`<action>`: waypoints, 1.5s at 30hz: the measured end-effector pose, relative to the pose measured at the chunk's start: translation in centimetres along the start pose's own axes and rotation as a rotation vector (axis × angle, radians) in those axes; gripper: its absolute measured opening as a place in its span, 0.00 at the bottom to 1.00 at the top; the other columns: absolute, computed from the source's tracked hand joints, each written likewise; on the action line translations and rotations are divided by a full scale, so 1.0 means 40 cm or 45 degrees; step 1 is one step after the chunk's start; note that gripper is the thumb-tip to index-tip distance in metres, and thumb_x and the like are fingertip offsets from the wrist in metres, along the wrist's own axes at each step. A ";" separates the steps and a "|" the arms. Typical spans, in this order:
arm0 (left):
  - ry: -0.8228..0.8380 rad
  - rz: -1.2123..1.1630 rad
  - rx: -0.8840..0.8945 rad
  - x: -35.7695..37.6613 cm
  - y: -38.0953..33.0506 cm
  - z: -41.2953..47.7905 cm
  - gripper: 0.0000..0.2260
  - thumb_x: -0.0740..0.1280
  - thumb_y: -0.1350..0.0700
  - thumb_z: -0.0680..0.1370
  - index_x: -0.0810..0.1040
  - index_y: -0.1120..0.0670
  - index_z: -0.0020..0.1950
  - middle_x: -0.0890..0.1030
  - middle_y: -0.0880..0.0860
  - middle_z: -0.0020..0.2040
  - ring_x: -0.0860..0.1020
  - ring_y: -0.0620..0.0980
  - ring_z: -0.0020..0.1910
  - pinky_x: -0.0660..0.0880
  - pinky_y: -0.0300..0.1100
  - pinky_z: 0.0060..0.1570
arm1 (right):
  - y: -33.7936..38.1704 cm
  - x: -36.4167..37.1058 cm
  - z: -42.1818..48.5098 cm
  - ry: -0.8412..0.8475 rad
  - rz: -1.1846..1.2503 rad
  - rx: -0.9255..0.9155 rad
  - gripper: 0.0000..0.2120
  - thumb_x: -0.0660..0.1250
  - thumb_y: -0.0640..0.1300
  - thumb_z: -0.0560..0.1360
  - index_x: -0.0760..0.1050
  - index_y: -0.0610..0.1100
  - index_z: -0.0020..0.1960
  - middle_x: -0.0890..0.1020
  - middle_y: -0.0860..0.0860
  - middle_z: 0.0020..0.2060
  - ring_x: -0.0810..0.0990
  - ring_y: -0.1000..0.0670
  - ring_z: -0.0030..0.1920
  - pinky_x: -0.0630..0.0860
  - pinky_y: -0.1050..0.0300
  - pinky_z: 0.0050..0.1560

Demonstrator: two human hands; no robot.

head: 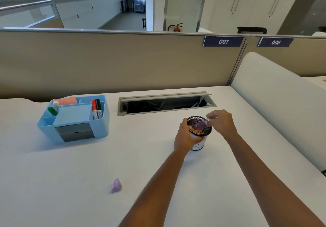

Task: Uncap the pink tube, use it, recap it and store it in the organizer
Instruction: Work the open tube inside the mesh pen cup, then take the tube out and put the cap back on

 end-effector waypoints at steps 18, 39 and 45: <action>-0.004 -0.025 0.010 -0.002 -0.005 -0.006 0.36 0.75 0.53 0.67 0.59 0.55 0.68 0.68 0.56 0.68 0.68 0.54 0.67 0.71 0.51 0.66 | -0.011 -0.019 -0.007 -0.048 0.002 -0.044 0.14 0.69 0.30 0.69 0.78 0.33 0.54 0.81 0.36 0.55 0.79 0.38 0.54 0.75 0.52 0.54; -0.157 -0.337 0.023 -0.128 -0.023 -0.066 0.18 0.58 0.54 0.79 0.66 0.55 0.68 0.66 0.56 0.72 0.62 0.53 0.71 0.60 0.45 0.69 | -0.047 0.123 -0.129 0.471 1.841 0.680 0.06 0.63 0.36 0.75 0.76 0.33 0.44 0.86 0.43 0.32 0.86 0.50 0.34 0.83 0.63 0.31; -0.158 -0.517 0.029 -0.173 -0.040 -0.093 0.13 0.58 0.54 0.79 0.75 0.58 0.60 0.77 0.52 0.57 0.73 0.47 0.55 0.70 0.29 0.51 | -0.006 0.183 -0.175 0.573 1.715 0.664 0.06 0.63 0.35 0.75 0.77 0.33 0.45 0.87 0.43 0.32 0.86 0.49 0.34 0.82 0.64 0.29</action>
Point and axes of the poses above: each hand's wrist, its own z-axis towards the middle knuckle, its own x-axis out of the palm, y = z × x, the point moved 8 cm from there along z, towards the middle knuckle
